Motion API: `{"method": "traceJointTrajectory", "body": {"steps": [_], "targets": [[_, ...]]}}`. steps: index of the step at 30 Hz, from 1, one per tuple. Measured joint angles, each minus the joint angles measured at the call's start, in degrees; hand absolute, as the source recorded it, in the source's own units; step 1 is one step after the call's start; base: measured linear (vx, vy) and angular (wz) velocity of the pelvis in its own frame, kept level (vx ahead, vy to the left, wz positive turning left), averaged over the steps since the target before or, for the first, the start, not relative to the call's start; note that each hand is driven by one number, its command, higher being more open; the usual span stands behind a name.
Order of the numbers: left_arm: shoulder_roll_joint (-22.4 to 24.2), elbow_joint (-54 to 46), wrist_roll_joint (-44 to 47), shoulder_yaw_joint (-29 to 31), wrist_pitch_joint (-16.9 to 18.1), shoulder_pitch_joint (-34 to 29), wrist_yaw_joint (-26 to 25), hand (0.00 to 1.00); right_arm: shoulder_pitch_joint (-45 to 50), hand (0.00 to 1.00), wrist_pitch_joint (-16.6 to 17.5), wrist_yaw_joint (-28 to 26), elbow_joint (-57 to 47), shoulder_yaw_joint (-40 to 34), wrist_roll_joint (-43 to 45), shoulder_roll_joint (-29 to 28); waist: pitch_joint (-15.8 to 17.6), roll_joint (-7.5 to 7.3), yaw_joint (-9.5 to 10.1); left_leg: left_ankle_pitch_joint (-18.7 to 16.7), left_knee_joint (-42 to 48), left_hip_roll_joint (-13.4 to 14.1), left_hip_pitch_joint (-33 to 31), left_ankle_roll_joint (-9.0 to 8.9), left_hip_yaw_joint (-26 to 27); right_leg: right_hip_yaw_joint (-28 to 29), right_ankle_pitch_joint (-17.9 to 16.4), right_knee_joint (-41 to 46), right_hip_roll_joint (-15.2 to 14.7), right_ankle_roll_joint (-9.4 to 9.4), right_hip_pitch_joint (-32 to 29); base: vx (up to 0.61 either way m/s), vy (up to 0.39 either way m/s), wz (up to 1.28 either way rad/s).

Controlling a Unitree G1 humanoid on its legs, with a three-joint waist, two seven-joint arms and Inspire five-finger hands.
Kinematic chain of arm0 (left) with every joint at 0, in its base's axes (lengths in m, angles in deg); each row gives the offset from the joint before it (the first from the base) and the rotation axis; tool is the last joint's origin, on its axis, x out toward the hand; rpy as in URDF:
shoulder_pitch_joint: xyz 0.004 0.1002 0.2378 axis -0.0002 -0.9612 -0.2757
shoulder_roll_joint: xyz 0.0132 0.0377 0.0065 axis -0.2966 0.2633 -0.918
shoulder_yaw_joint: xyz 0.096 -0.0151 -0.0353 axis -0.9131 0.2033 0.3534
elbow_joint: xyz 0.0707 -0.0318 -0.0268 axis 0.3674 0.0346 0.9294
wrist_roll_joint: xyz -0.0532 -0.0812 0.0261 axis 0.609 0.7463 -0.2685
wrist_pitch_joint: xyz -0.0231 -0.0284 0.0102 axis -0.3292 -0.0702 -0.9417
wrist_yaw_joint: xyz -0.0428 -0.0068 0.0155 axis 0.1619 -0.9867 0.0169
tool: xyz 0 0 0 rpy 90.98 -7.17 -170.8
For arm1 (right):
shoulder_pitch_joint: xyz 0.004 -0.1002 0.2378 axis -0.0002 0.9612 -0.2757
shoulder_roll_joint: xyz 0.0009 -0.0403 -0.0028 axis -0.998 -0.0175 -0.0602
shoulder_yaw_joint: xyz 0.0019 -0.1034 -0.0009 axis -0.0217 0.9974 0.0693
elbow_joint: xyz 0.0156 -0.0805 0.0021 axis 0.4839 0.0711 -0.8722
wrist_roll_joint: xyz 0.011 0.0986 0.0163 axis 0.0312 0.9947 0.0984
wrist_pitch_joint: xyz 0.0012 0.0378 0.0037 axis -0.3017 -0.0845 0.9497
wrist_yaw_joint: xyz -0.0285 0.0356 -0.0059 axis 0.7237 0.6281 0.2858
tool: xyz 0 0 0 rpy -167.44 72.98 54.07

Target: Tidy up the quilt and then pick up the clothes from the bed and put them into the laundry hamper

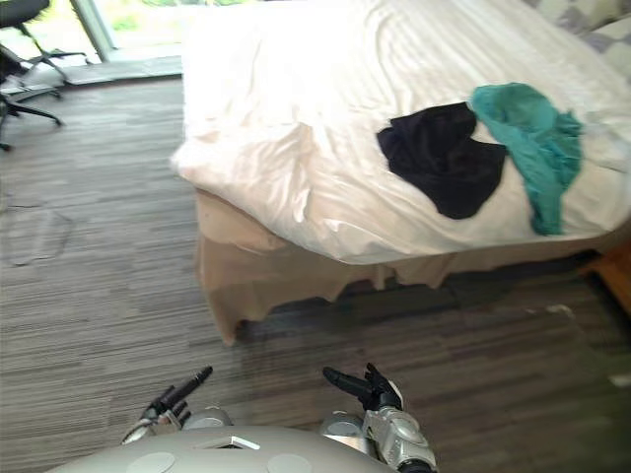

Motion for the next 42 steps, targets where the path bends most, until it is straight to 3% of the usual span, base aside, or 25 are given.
{"method": "traceJointTrajectory", "body": {"steps": [4, 7, 10, 14, 16, 20, 22, 24, 25, 27, 30, 32, 34, 39, 40, 41, 42], "targets": [[-2.09, 1.5, -0.46, -2.58, 4.02, 0.12, -1.05, 1.0, -1.0, 1.0, -0.99, -0.82, 0.07, 0.6, 1.97, -1.04, -0.22, -1.61, -0.03, 3.3, -4.9, -2.56, -0.17, 0.2, -1.6, -1.51, 0.36, -1.64, -0.62, 0.48, -0.65, 0.03, -0.026, 0.26], [-3.36, 1.36, -2.92, -4.19, 9.09, 0.07, -3.92, 1.0, -1.28, 1.0, -4.0, -1.5, 0.9, 0.83, 1.96, -1.09, -0.59, -3.77, 0.14, 4.64, -6.92, -4.17, -0.82, 0.8, -3.88, -2.27, 2.52, -5.24, -0.45, 0.38, -0.11, -0.02, 0.024, 0.17], [-3.07, -1.59, -4.92, -4.33, 11.2, 0.26, -9.9, 1.0, -1.42, 1.0, -5.56, -1.27, 1.48, 1.2, 2.08, -1.23, -1.28, -4.89, 0.61, 5.59, -7.99, -5.63, -1.89, 1.53, -4.62, -1.85, 5.42, -9.28, -0.77, -0.09, 0.16, -0.03, 0.046, -0.04], [-3.51, -9.84, -9.42, -3.46, 11.23, 0.21, -18.54, 1.0, -0.94, 1.0, -6.7, 0.38, 0.8, 1.45, 4.8, -1.19, -1.31, -4.9, 1.48, 5.58, -7.27, -5.4, -1.41, 1.54, -4.11, -0.65, 6.12, -9.68, -0.65, -0.45, 0.11, -0.08, 0.021, -0.16], [-5.56, -19.76, -9.86, -1.18, 11.5, 0.48, -24.41, 1.0, -0.6, 1.0, -7.25, 0.75, -0.69, 1.77, 7.94, -1.11, -1.78, -4.31, 1.52, 5.44, -7.38, -4.94, -0.47, 1.39, -1.97, 2.08, 6.48, -9.56, -0.38, 0.11, -0.9, -0.15, -0.008, -0.47], [-10.36, -32.25, -10.4, 0.41, 11.92, 3.89, -28.78, 1.0, 0.66, 1.0, -7.38, 0.76, -2.83, 1.66, 9.79, -0.56, -2.67, -3.6, 1.46, 3.95, -7.88, -5.66, -0.77, 1.16, -1.45, 5.07, 6.47, -8.18, -0.68, 0.18, -4.06, -0.13, 0.015, -0.42], [-13.5, -36.38, -15.2, 0.87, 11.74, 7.15, -31.11, 1.0, 0.73, 1.0, -7.4, 1.09, -2.76, 1.39, 10.78, -0.51, -2.91, -3.77, 1.27, 3.11, -7.98, -6.7, -0.6, 1.14, -3.15, 4.87, 6.69, -7.64, -1.09, -0.26, -4.97, -0.1, 0.052, -0.44], [-16.11, -40.1, -19.78, 2.97, 9.86, 10.41, -32.48, 1.0, 0.77, 1.0, -7.79, 1.42, -2.31, 0.15, 10.79, -0.6, -3.03, -3.07, 1.03, 2.92, -7.67, -6.16, 0.2, 0.77, -1.65, -3.6, 6.83, -7.23, -2.44, -2.89, -4.8, -0.01, 0.035, -0.61], [-17.81, -40.62, -21.58, 3.85, 8.21, 11.66, -32.99, 1.0, 0.89, 1.0, -8.09, 1.67, -2.29, -0.23, 10.79, -0.58, -3.28, -2.88, 1.06, 3.48, -7.15, -5.41, 0.83, 1.42, 0.23, -7.62, 8.68, -6.66, -3.02, -4.55, -4.74, 0.05, 0.013, -0.78], [-25.39, -38.66, -27.07, 5.03, 2.91, 16.44, -31.21, 1.0, 1.37, 1.0, -8.16, 1.78, -1.97, -0.64, 10.68, -0.88, -3.65, -3.31, 0.13, 3.47, -5.78, -4.82, 1.51, 1.42, 1.08, -7.1, 10.55, -7.39, -2.19, -3.02, -4.82, 0.05, -0.04, -0.73], [-35.04, -35.62, -27.78, 5.52, 2.02, 26.12, -24.04, 1.0, 2.07, 1.0, -8.02, 2.43, -2.01, -0.62, 10.67, -1.42, -3.9, -3.39, -0.65, 3.15, -5.94, -3.91, 1.54, 1.02, 1.74, -5.56, 12.05, -9.97, -0.68, -2.37, -5.1, -0.02, -0.069, -0.37], [-38.52, -35.38, -30.44, 5.36, 2.31, 30.99, -19.57, 1.0, 2.39, 1.0, -7.93, 3.63, -2.34, -0.6, 10.65, -1.92, -4.14, -3.19, -0.81, 2.49, -6.06, -3.3, 2.0, 0.49, 2.9, -4.54, 12.41, -11.1, 0.14, -2.15, -5.19, -0.06, -0.039, -0.35], [-40.34, -35.23, -33.34, 3.88, 2.42, 33.69, -16.13, 1.0, 3.06, 1.0, -7.77, 4.59, -2.89, -0.56, 10.65, -1.92, -5.15, -2.16, -1.63, 2.33, -6.32, -2.57, 2.46, 0.23, 3.66, -4.51, 11.7, -11.43, 0.35, -3.04, -5.33, -0.05, -0.018, -0.25], [-40.3, -29.0, -38.61, -2.82, 1.64, 38.48, -10.81, 1.0, 4.12, 1.0, -7.82, 6.15, -4.15, -0.5, 10.47, -1.89, -6.2, -0.19, -2.59, 2.13, -6.41, -1.59, 3.27, -0.71, 5.36, -3.59, 11.53, -11.44, 1.66, -3.23, -5.66, -0.02, -0.018, -0.18], [-40.17, -27.6, -38.65, -3.35, 1.34, 38.48, -10.3, 1.0, 4.12, 1.0, -7.88, 6.36, -4.39, -0.4, 10.4, -1.85, -6.57, -0.64, -2.86, 1.96, -6.17, -1.28, 3.32, -0.99, 6.11, -2.81, 11.44, -11.44, 2.25, -3.28, -6.08, -0.02, -0.039, -0.39], [-40.08, -26.29, -39.2, -4.43, -0.01, 38.48, -10.02, 1.0, 4.03, 1.0, -8.03, 6.42, -4.68, 0.03, 10.25, -1.83, -6.23, -0.28, -2.95, 1.35, -4.45, -0.21, 3.17, -1.64, 7.01, -2.99, 10.59, -11.42, 2.5, -3.14, -6.27, -0.02, -0.047, -0.63], [-39.88, -25.46, -40.76, -5.14, -1.77, 38.47, -9.64, 1.0, 3.71, 1.0, -8.3, 6.47, -4.58, 0.26, 9.34, -1.69, -5.35, -0.12, -2.65, -0.6, 2.29, 1.9, 1.02, -0.51, 6.32, -4.14, 10.41, -11.01, 2.77, -3.09, -5.94, 0.0, -0.071, -0.58]]}}
